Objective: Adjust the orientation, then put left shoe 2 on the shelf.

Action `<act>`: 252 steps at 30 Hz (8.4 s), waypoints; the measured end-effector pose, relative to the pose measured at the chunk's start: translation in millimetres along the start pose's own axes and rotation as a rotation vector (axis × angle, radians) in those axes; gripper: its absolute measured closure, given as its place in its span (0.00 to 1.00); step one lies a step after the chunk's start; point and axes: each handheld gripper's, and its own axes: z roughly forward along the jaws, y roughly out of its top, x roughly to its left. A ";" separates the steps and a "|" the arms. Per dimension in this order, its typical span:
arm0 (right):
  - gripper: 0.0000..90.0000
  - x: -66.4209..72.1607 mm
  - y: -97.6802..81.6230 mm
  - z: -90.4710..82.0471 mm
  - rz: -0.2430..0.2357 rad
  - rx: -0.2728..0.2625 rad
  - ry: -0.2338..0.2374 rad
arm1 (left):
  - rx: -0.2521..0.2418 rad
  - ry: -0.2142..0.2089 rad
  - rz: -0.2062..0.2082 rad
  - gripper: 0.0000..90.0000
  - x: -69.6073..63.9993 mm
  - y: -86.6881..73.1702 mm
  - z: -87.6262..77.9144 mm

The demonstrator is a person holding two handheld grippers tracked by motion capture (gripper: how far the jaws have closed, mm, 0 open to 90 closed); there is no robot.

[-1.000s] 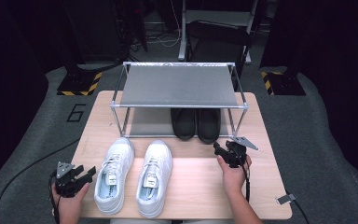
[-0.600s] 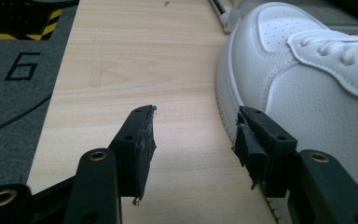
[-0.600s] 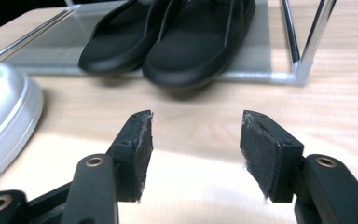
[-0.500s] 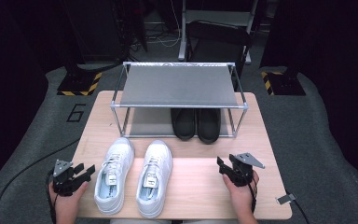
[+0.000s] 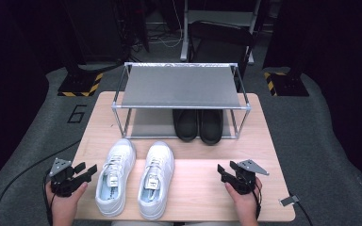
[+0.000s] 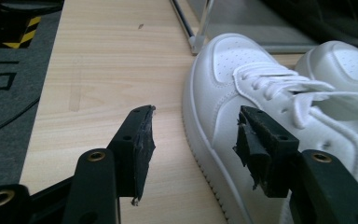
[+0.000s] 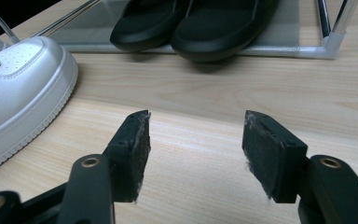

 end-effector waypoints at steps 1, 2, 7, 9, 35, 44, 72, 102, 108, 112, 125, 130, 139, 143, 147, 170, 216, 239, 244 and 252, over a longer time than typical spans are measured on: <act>0.45 -0.7 0.2 -0.2 0.000 -0.002 0.001 | -0.010 -0.007 -0.002 0.51 -0.6 0.3 -0.8; 0.45 -1.2 0.1 -0.3 0.000 -0.003 0.004 | -0.021 -0.018 -0.007 0.51 -1.7 1.0 -2.1; 0.45 -1.9 -0.9 -0.9 0.003 -0.004 0.015 | -0.017 -0.042 0.000 0.51 -7.5 6.0 -7.7; 0.45 -1.7 -1.1 -1.0 0.002 -0.011 0.017 | -0.024 -0.040 0.009 0.51 -9.2 8.1 -10.1; 0.45 -5.9 -3.4 -1.9 0.036 -0.010 0.018 | 0.084 -0.096 0.099 0.62 -38.7 1.6 -10.3; 0.45 -8.2 -5.9 -0.2 0.058 0.000 0.010 | 0.134 -0.063 0.112 0.77 -45.3 -2.0 -2.5; 0.45 -14.8 -8.8 -0.1 0.115 0.001 0.009 | 0.103 -0.120 0.195 0.91 -47.3 18.4 24.1; 0.45 -17.1 -11.1 1.7 0.140 0.013 0.012 | 0.169 -0.201 0.202 0.72 -26.1 -7.8 22.0; 0.45 -15.8 -12.1 3.9 0.143 0.019 0.018 | 0.164 -0.211 0.151 0.75 -25.2 -10.1 22.4; 0.45 -16.3 -12.3 3.7 0.143 0.022 0.016 | 0.163 -0.203 0.158 0.77 -26.0 -9.7 22.0; 0.45 -17.1 -12.9 4.5 0.151 0.024 0.021 | 0.195 -0.165 0.192 0.81 -32.0 -6.6 22.1; 0.45 -17.0 -13.0 5.2 0.149 0.027 0.026 | 0.232 -0.178 0.184 0.78 -30.9 -4.1 24.3; 0.46 -16.4 -13.4 6.2 0.156 0.031 0.029 | 0.261 -0.149 0.204 0.81 -34.1 -2.2 25.0; 0.46 -16.5 -13.4 6.1 0.155 0.032 0.029 | 0.259 -0.133 0.212 0.84 -35.8 -2.3 24.6; 0.46 -17.8 -13.5 6.2 0.149 0.033 0.026 | 0.253 -0.135 0.195 0.86 -35.3 -2.8 24.4; 0.46 -19.0 -14.2 6.8 0.167 0.040 0.030 | 0.215 -0.122 0.141 0.91 -34.5 -6.1 22.2; 0.46 -21.1 -16.2 8.3 0.192 0.050 0.049 | 0.252 -0.188 0.268 0.82 -29.8 2.8 33.2; 0.46 -22.5 -16.4 7.8 0.200 0.045 0.047 | 0.170 -0.151 0.104 0.92 -35.6 8.7 16.3; 0.46 -23.3 -16.4 7.7 0.199 0.039 0.049 | 0.158 -0.144 0.112 0.92 -37.5 20.4 7.0; 0.46 -23.7 -16.0 6.6 0.205 0.041 0.048 | 0.146 -0.146 0.122 0.92 -40.4 40.4 -7.7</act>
